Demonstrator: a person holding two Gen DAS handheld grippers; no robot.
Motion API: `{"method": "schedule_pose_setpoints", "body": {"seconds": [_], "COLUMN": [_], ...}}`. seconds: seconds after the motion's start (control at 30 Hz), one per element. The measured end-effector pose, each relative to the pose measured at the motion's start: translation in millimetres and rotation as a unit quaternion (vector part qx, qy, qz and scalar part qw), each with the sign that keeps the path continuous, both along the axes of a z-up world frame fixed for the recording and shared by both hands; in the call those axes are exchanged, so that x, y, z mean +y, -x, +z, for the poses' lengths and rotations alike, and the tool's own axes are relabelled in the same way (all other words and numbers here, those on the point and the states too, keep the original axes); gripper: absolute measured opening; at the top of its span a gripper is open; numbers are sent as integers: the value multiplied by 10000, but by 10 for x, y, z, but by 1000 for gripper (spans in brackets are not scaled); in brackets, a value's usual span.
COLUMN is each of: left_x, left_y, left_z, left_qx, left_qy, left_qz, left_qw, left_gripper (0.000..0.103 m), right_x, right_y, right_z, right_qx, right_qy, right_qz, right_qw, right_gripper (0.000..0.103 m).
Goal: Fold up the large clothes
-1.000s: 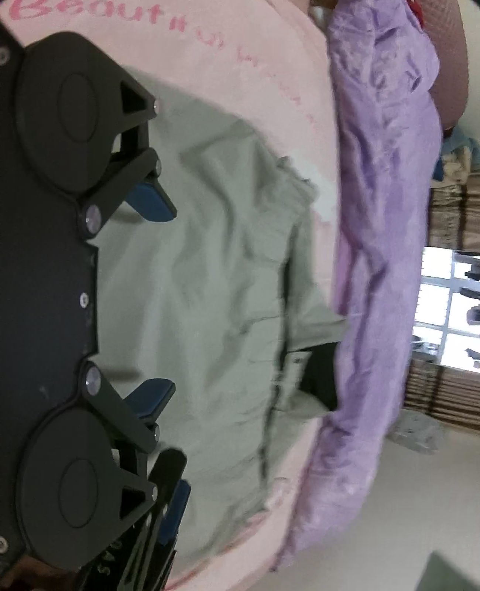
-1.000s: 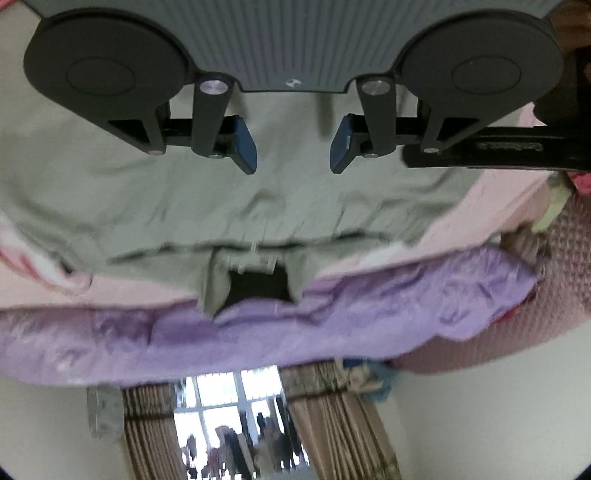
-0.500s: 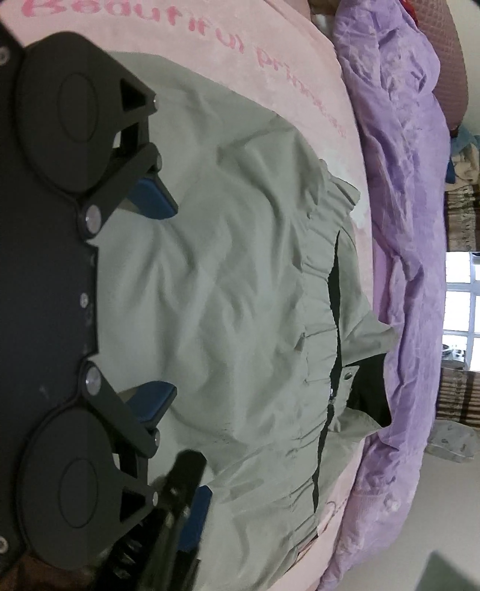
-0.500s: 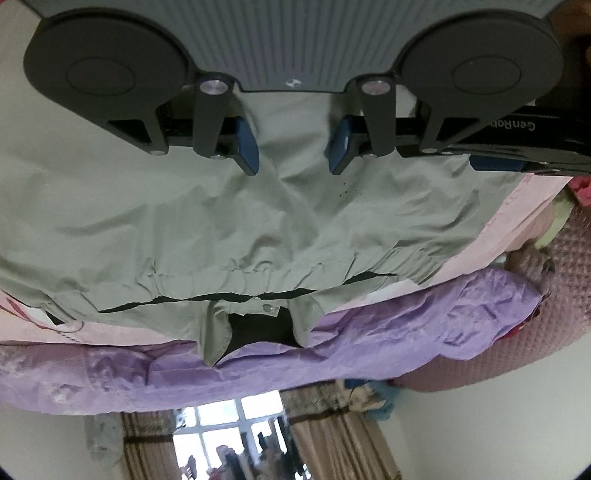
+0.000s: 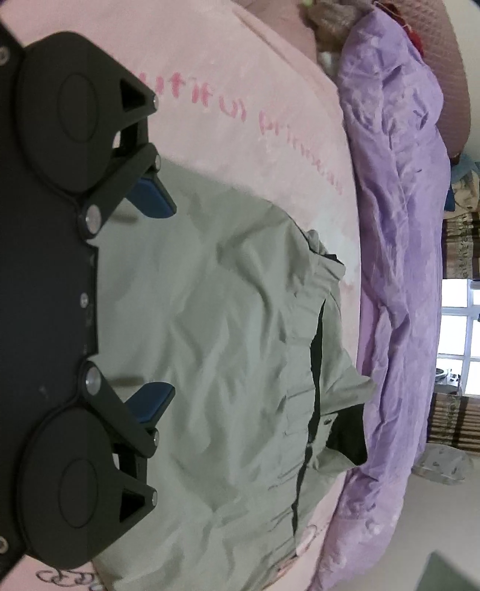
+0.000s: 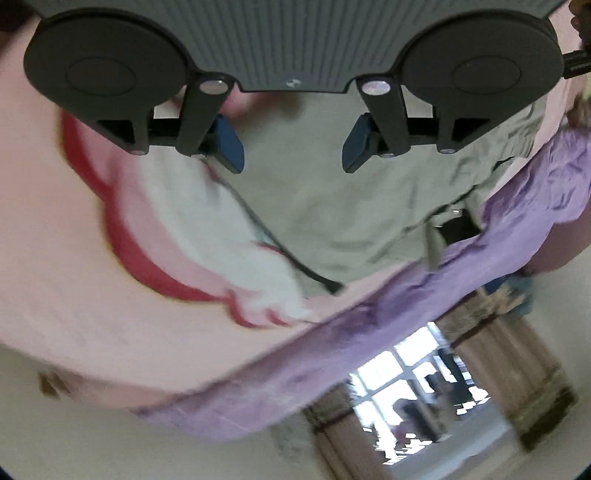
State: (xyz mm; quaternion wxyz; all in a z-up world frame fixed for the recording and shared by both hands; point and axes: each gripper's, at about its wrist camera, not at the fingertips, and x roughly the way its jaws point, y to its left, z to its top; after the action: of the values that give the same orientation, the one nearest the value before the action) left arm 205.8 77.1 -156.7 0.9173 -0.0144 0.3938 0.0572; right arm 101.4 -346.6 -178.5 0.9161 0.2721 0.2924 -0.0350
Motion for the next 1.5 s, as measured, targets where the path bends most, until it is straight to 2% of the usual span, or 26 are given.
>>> {"method": "schedule_pose_setpoints", "body": {"seconds": [0.1,0.23,0.5,0.53,0.57,0.6,0.63,0.73,0.77,0.9,1.07,1.27,1.4,1.5], "left_x": [17,-21,-26,-7,16,36,59,100,117,171,246,332,426,531], "left_y": [27,19,63,61,61,62,64,87,90,48,-26,-146,-173,-189], "left_z": [16,-26,4,0,-3,-5,-6,6,3,-46,-39,61,137,186], "left_qx": [-11,64,53,60,70,83,96,76,76,146,133,73,-21,-86], "left_qy": [34,43,-56,-76,-98,-110,-118,-149,-161,-205,-210,-245,-221,-189], "left_qz": [-41,-60,-89,-63,-31,0,30,63,79,146,231,462,411,411], "left_qw": [10000,10000,9999,9999,9999,9999,9999,9998,9998,9996,9994,9986,9989,9989], "left_gripper": [98,98,98,98,98,98,98,98,98,98,98,98,98,98], "right_x": [-124,-123,-34,-30,-33,-41,-63,-193,-200,10,357,1089,1642,2024], "right_y": [154,141,-247,-307,-349,-406,-443,-444,-418,-308,-345,-433,-538,-626], "right_z": [-129,-285,-320,-328,-342,-373,-413,-521,-513,-268,186,673,872,978], "right_qx": [222,363,113,90,48,74,86,-45,-118,-559,-1252,-1951,-2134,-2175], "right_qy": [-247,-487,-860,-921,-968,-964,-992,-1595,-1629,-875,-286,424,758,825], "right_qz": [-120,-134,-351,-334,-318,-319,-333,-332,-310,-194,232,824,1424,1774], "right_qw": [9994,9981,9956,9951,9948,9948,9945,9866,9861,9944,9914,9764,9635,9563], "right_gripper": [73,71,72,70,62,37,27,18,17,13,12,11,11,10]}}
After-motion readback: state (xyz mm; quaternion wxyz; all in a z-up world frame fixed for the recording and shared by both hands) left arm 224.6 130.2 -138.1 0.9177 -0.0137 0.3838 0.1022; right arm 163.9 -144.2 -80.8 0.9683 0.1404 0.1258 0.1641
